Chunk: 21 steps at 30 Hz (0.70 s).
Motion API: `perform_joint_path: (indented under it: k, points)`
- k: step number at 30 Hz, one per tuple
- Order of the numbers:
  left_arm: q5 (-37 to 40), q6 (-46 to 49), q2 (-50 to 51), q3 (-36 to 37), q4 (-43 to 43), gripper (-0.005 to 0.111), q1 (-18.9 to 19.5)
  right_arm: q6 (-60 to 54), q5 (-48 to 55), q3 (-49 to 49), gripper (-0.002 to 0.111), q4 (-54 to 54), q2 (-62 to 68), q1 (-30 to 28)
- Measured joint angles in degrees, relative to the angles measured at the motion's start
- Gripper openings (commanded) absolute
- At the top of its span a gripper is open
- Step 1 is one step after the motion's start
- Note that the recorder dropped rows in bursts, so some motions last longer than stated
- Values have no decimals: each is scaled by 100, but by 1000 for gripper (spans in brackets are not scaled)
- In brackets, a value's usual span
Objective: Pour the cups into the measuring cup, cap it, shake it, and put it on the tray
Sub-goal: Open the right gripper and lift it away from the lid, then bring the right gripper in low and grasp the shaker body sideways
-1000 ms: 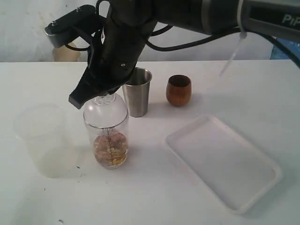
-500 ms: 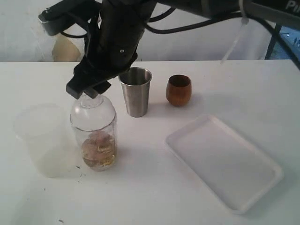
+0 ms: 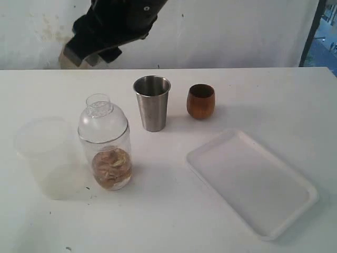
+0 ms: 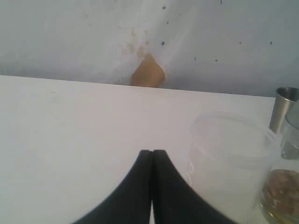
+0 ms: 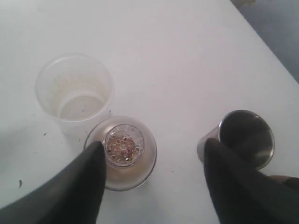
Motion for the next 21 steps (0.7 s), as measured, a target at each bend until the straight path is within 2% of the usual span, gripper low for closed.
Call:
perform_joint_path:
  k: [5, 10, 15, 17, 21]
  points:
    - [0, 0, 0, 0, 0, 0, 0, 38, -282, 565, 57, 0, -700, 0]
    - [0, 0, 0, 0, 0, 0, 0, 149, -1520, 2037, 57, 0, -1651, 0]
    - [0, 0, 0, 0, 0, 0, 0, 213, -4277, 4334, 58, 0, -2393, 0]
    - [0, 0, 0, 0, 0, 0, 0, 252, -5459, 5211, 65, 0, -2451, 0]
    - [0, 0, 0, 0, 0, 0, 0, 252, -6945, 6279, 75, 0, -2162, 0]
